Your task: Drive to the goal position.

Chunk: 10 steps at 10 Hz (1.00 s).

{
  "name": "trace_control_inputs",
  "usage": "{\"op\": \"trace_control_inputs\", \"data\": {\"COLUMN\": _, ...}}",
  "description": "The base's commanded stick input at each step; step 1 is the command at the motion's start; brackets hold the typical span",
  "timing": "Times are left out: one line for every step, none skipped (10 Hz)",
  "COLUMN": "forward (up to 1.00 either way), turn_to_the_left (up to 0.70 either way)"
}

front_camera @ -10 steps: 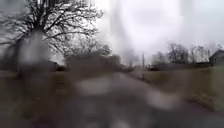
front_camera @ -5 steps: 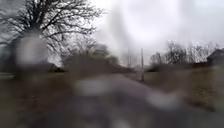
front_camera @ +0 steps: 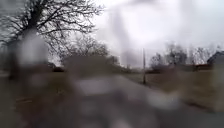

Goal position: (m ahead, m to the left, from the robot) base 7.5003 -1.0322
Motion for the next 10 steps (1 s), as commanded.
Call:
{"op": "trace_control_inputs", "data": {"forward": 0.85, "turn_to_the_left": 0.00}}
{"op": "trace_control_inputs", "data": {"forward": 0.85, "turn_to_the_left": 0.00}}
{"op": "trace_control_inputs", "data": {"forward": 0.85, "turn_to_the_left": 0.00}}
{"op": "trace_control_inputs", "data": {"forward": 0.85, "turn_to_the_left": 0.00}}
{"op": "trace_control_inputs", "data": {"forward": 0.85, "turn_to_the_left": 0.00}}
{"op": "trace_control_inputs", "data": {"forward": 0.85, "turn_to_the_left": 0.00}}
{"op": "trace_control_inputs", "data": {"forward": 0.85, "turn_to_the_left": 0.00}}
{"op": "trace_control_inputs", "data": {"forward": 0.85, "turn_to_the_left": 0.00}}
{"op": "trace_control_inputs", "data": {"forward": 0.85, "turn_to_the_left": 0.00}}
{"op": "trace_control_inputs", "data": {"forward": 0.85, "turn_to_the_left": 0.00}}
